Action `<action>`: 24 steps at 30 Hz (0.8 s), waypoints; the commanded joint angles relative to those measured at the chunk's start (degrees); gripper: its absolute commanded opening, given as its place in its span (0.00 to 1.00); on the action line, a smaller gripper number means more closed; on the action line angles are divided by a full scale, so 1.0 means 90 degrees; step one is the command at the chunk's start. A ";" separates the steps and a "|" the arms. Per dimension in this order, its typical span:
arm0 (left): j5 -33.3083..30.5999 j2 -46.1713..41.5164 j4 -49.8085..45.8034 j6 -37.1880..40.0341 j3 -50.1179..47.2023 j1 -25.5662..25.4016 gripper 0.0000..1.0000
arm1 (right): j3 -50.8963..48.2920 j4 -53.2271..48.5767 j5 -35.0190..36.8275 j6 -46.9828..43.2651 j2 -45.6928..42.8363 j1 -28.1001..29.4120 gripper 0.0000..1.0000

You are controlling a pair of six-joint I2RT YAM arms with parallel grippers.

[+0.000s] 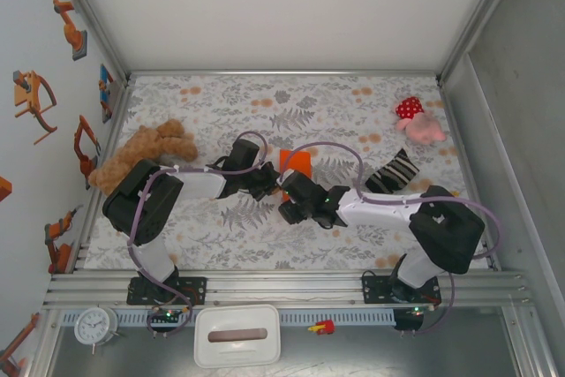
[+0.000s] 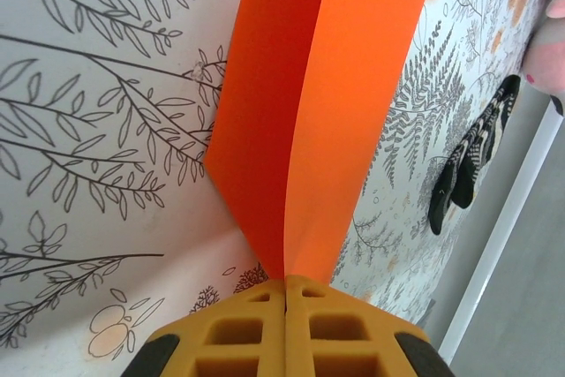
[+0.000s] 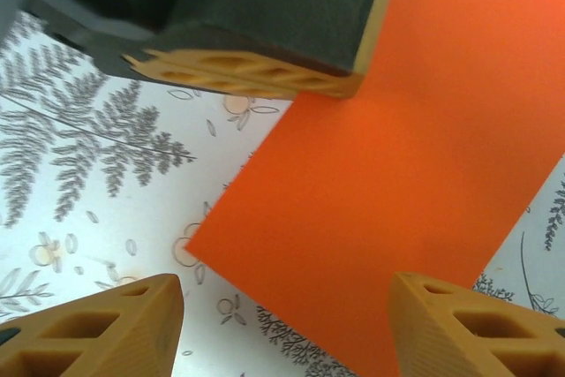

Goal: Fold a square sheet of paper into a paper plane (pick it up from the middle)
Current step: Third fold the triangle at the center of the table.

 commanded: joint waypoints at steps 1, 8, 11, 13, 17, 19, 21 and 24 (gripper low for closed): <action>0.0110 -0.0139 -0.0118 -0.0077 0.0131 0.0039 0.05 | 0.0191 0.0154 0.0594 -0.0082 0.0019 0.0018 0.55; 0.0115 -0.0137 -0.0138 -0.0073 0.0125 0.0061 0.05 | -0.0002 0.0363 0.1006 -0.0055 -0.0385 0.0010 0.44; 0.0120 -0.0117 -0.0125 -0.0082 0.0118 0.0054 0.05 | 0.0001 0.0360 0.0904 -0.0093 -0.0363 0.0010 0.40; 0.0120 -0.0117 -0.0093 -0.0089 0.0112 0.0051 0.05 | 0.0016 0.0387 0.0750 -0.0094 -0.0285 0.0010 0.38; 0.0141 -0.0136 -0.0072 -0.0108 0.0101 0.0061 0.05 | 0.0026 0.0475 0.0572 -0.0047 -0.0160 0.0010 0.35; 0.0134 -0.0151 -0.0079 -0.0109 0.0092 0.0061 0.06 | 0.0026 0.0505 0.0529 -0.0055 -0.0132 0.0003 0.35; 0.0139 -0.0157 -0.0096 -0.0116 0.0100 0.0056 0.05 | 0.0035 0.0533 0.0455 -0.0076 -0.0106 0.0010 0.35; 0.0139 -0.0176 -0.0095 -0.0116 0.0093 0.0057 0.05 | 0.0064 0.0532 0.0398 -0.0068 -0.0020 0.0000 0.34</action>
